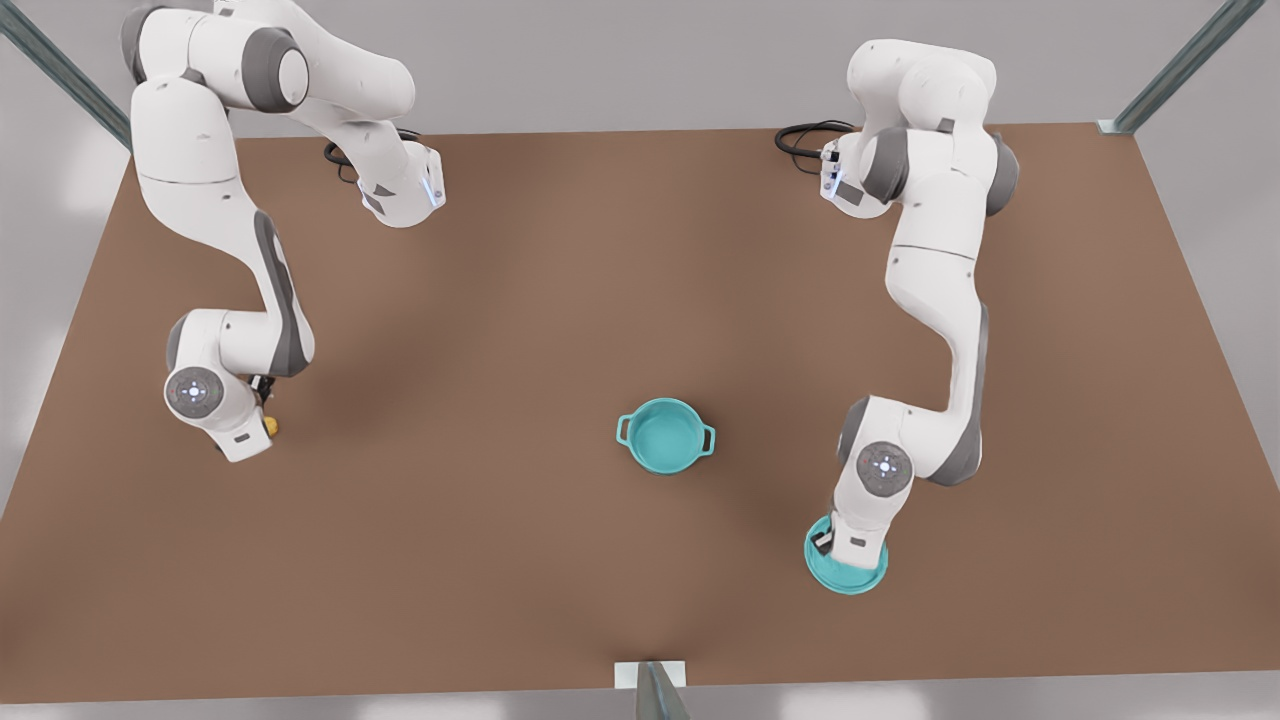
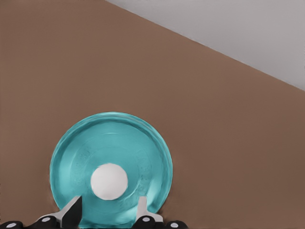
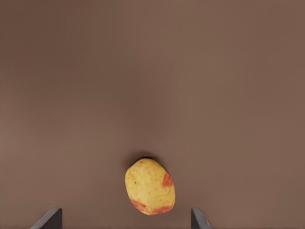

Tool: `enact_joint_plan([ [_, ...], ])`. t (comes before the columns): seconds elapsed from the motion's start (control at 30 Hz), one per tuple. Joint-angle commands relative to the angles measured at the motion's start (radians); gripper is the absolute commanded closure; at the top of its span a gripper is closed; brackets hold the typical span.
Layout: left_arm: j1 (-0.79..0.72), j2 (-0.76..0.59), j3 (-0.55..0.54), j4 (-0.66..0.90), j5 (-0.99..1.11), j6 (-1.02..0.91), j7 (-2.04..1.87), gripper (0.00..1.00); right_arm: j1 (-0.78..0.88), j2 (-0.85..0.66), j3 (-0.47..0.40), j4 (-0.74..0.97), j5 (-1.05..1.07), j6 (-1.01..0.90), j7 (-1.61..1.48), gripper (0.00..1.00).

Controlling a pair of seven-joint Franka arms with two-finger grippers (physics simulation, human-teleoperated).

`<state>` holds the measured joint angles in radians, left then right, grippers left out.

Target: Open the pot lid and put the potato into the pot

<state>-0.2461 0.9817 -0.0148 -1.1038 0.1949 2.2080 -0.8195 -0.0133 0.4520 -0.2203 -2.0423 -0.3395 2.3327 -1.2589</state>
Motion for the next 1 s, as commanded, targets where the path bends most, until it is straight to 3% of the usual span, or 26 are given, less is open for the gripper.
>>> enact_joint_plan([
  [0.0, 0.004, -0.006, 0.006, 0.056, 0.008, -0.112, 0.513, 0.0, -0.002, 0.007, 0.001, 0.004, 0.0, 0.043, -0.065, 0.0],
  [0.07, 0.077, -0.155, -0.027, 0.114, -0.14, -0.442, 0.609, 0.0, -0.002, 0.02, 0.001, 0.008, 0.005, 0.082, -0.067, 0.0],
  [0.1, 0.146, -0.339, -0.037, 0.078, -0.248, -0.735, 0.749, 0.0, -0.002, 0.034, 0.001, 0.011, 0.004, 0.086, -0.067, 0.0],
  [0.13, 0.165, -0.671, -0.033, -0.348, -0.267, -0.57, 0.781, 0.0, -0.014, 0.045, 0.003, 0.021, 0.002, 0.086, -0.067, 0.0],
  [0.17, 0.205, -0.793, -0.03, -0.504, -0.282, -0.507, 0.833, 0.0, -0.028, 0.057, 0.004, 0.031, 0.002, 0.094, -0.068, 0.0],
  [0.4, 0.165, -0.745, -0.053, -0.416, -0.302, -0.461, 0.855, 0.0, -0.054, 0.088, 0.013, 0.019, 0.004, 0.162, -0.086, 0.0],
  [0.6, 0.151, -0.755, -0.183, -0.344, -0.2, -0.484, 0.809, 0.0, -0.056, 0.088, 0.015, -0.004, 0.01, 0.165, -0.093, 0.0],
  [0.77, 0.153, -0.753, -0.178, -0.343, -0.157, -0.485, 0.81, 0.0, -0.109, 0.102, 0.067, -0.006, 0.01, 0.168, -0.093, 0.0],
  [0.97, 0.16, -0.753, -0.174, -0.326, -0.157, -0.496, 0.813, 0.0, -0.117, 0.109, 0.07, -0.002, 0.004, 0.192, -0.12, 0.0],
])
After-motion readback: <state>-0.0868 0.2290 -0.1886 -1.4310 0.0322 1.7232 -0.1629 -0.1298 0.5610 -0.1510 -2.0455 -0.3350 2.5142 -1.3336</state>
